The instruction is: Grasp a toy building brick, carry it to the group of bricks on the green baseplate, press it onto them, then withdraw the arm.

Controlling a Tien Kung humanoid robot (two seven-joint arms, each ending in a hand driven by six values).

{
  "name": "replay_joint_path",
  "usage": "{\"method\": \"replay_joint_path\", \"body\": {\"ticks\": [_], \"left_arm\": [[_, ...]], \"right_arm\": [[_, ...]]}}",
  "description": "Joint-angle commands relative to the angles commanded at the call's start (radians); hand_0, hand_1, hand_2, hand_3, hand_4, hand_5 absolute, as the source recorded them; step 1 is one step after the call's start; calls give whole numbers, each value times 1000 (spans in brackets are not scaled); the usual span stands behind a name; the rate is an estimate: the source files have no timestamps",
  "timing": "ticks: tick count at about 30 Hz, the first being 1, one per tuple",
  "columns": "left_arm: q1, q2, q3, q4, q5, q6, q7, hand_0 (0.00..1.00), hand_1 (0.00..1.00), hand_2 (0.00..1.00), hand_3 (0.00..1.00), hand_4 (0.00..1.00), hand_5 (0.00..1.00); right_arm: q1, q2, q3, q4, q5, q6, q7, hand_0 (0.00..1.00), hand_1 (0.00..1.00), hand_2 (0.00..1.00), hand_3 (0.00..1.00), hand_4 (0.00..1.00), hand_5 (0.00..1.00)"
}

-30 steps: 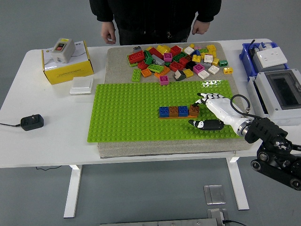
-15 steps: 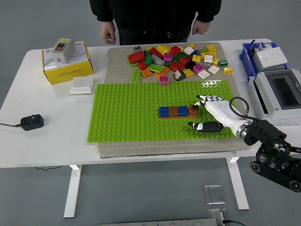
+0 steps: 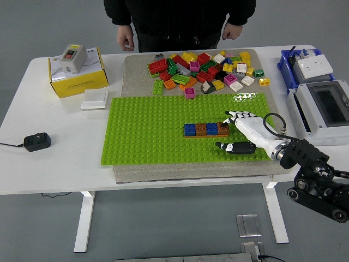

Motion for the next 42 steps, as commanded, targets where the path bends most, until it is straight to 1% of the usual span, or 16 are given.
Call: {"method": "replay_joint_path", "body": {"ticks": [10, 19, 34, 42], "left_arm": [[0, 0, -2, 0, 1, -1, 0, 636, 598, 568, 656, 227, 758], [1, 0, -5, 0, 3, -2, 2, 636, 598, 569, 657, 227, 756], [4, -1, 11, 0, -13, -1, 2, 636, 599, 569, 657, 227, 757], [7, -2, 20, 0, -24, 0, 3, 636, 599, 570, 658, 229, 758]], "right_arm": [[-3, 10, -7, -9, -4, -1, -5, 998, 998, 998, 786, 768, 716], [-5, 29, -17, -21, -39, 1, -21, 998, 998, 998, 784, 768, 718], [-8, 35, -38, -37, -88, 5, -43, 998, 998, 998, 784, 768, 717], [-9, 33, -39, -35, -84, 2, -44, 998, 998, 998, 782, 767, 716]]}}
